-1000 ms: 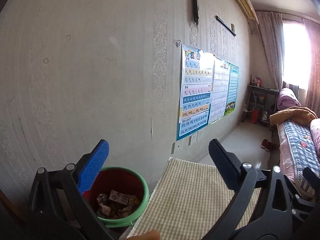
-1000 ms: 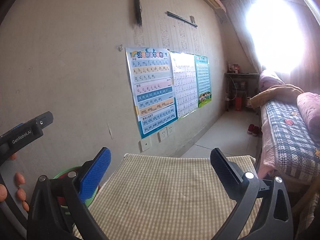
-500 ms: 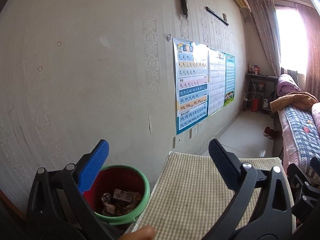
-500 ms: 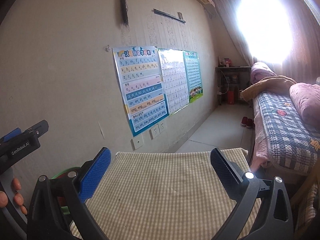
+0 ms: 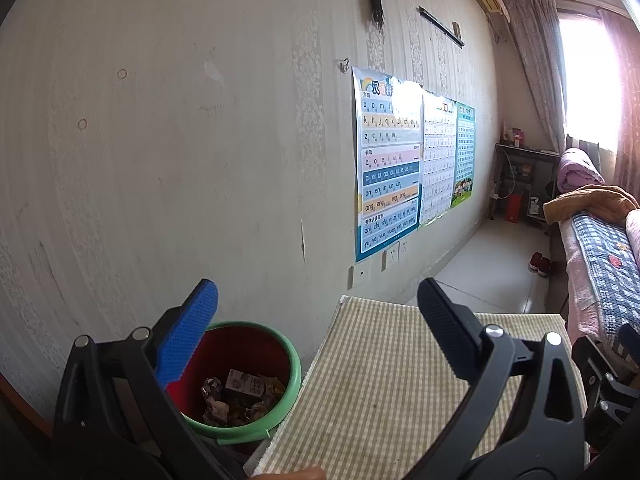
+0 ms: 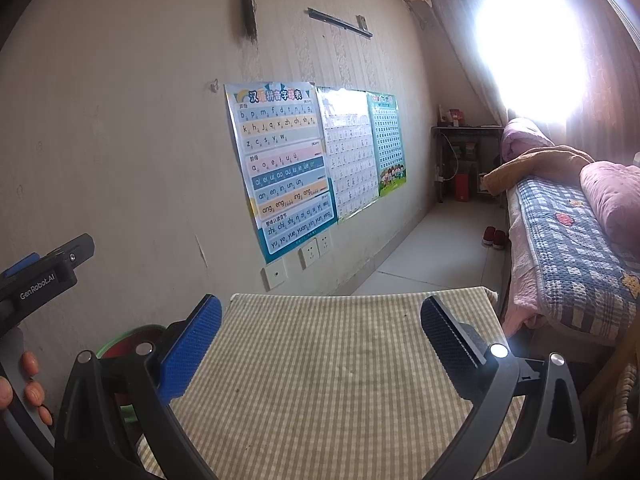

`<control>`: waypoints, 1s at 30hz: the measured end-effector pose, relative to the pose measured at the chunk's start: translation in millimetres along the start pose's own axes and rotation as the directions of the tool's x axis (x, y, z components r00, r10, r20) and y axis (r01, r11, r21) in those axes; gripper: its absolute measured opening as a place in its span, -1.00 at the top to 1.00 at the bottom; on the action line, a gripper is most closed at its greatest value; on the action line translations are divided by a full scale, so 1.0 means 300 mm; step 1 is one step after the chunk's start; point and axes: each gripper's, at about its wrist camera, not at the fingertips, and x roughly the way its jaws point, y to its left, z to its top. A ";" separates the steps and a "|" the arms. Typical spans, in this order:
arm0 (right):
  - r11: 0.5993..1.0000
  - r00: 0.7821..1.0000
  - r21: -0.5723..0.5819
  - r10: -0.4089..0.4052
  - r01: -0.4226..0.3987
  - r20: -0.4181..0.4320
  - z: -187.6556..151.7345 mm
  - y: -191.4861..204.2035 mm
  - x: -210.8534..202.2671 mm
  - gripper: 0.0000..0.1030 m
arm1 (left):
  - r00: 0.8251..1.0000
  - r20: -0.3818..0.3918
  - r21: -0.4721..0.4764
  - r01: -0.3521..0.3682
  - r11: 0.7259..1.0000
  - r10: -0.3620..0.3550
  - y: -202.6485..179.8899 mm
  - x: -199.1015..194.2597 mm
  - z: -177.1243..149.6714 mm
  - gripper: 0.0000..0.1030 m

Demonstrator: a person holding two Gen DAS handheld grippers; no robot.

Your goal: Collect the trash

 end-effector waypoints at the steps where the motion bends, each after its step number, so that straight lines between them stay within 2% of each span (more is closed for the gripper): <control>1: 1.000 1.000 0.000 0.000 0.000 -0.001 -0.002 -0.001 0.000 -0.88 | 1.000 -0.002 0.000 0.002 1.000 -0.002 -0.001 0.003 0.000 -0.90; 30: 1.000 1.000 0.005 -0.012 0.012 -0.022 -0.019 -0.007 0.012 -0.88 | 0.999 -0.041 0.015 0.024 1.000 -0.024 -0.011 0.033 -0.019 -0.90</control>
